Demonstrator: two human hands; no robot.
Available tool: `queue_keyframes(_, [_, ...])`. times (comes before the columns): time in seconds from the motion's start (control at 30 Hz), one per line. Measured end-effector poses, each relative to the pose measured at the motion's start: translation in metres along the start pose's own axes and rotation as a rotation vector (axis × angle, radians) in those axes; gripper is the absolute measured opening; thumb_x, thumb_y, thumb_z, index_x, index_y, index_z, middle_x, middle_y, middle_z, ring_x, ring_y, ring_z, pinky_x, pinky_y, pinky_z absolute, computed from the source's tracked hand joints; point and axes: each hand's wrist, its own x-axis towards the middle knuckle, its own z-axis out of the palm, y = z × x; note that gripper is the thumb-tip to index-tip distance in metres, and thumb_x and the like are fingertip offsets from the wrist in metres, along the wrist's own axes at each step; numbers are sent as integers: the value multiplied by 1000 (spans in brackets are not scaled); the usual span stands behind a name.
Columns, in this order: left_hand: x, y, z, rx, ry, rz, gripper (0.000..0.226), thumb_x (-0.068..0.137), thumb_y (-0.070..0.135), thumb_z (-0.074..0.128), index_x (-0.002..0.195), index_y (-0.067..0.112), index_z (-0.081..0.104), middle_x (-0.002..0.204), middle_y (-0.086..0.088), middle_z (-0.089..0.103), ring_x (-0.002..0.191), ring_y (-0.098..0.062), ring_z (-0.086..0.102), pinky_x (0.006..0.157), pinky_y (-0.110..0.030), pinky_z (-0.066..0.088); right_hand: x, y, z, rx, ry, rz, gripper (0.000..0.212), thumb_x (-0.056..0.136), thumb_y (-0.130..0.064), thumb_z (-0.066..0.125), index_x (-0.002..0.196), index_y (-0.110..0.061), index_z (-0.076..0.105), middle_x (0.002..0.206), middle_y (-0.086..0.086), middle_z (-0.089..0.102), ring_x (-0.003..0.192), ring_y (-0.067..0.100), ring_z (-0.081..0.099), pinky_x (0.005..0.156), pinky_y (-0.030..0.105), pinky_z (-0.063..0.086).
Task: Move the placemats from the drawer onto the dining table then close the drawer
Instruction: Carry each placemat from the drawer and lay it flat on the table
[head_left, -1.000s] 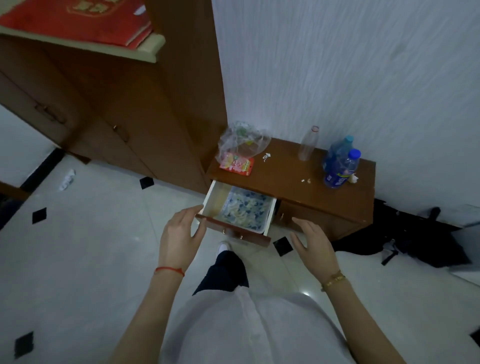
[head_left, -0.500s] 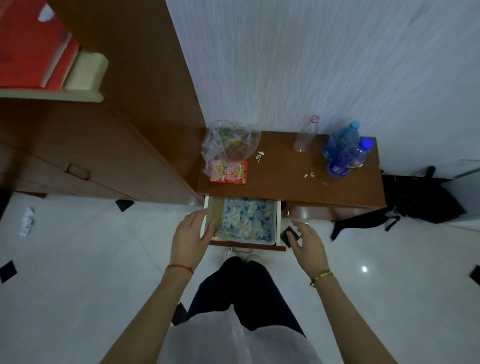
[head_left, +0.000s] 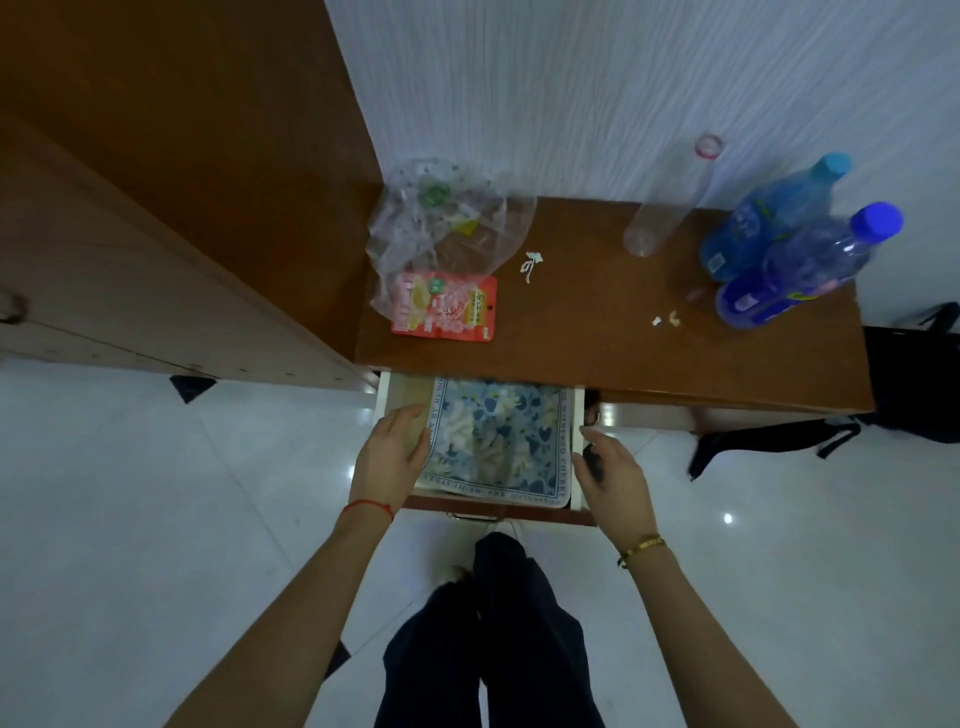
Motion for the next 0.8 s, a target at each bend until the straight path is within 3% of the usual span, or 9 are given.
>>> queue_keyframes(0.13, [27, -38, 50, 13, -75, -19, 37, 94, 15, 56, 130, 7, 53, 125, -14, 58, 110, -29, 56, 90, -21, 38, 22, 28, 43, 16, 32, -28, 38, 97, -22, 56, 133, -10, 53, 119, 5, 61, 102, 22, 59, 90, 25, 45])
queue_keyframes(0.3, [53, -82, 98, 60, -157, -106, 41, 93, 19, 57, 131, 7, 49, 121, -18, 57, 93, -34, 61, 78, -35, 49, 31, 51, 77, 15, 77, -63, 40, 97, -19, 56, 135, -10, 52, 127, 5, 59, 117, 17, 54, 99, 23, 41])
queue_keyframes(0.43, [63, -102, 121, 51, -222, -216, 42, 92, 18, 58, 130, 3, 49, 125, -22, 53, 101, -37, 58, 83, -38, 48, 31, 59, 91, 15, 103, -73, 40, 96, -18, 56, 136, -12, 52, 125, 5, 60, 116, 15, 52, 98, 16, 37])
queue_keyframes(0.7, [62, -124, 140, 0, -372, -396, 54, 87, 38, 65, 123, 0, 50, 116, -22, 60, 102, -36, 60, 85, -38, 51, 27, 59, 94, 27, 168, -84, 38, 94, -16, 61, 130, -9, 56, 121, 6, 62, 112, 20, 58, 98, 30, 47])
queue_keyframes(0.8, [64, -124, 137, -20, -364, -432, 52, 86, 27, 69, 124, -3, 50, 121, -21, 59, 108, -35, 58, 89, -34, 47, 26, 57, 93, 26, 164, -76, 38, 94, -16, 61, 130, -9, 56, 122, 6, 62, 111, 20, 58, 98, 29, 47])
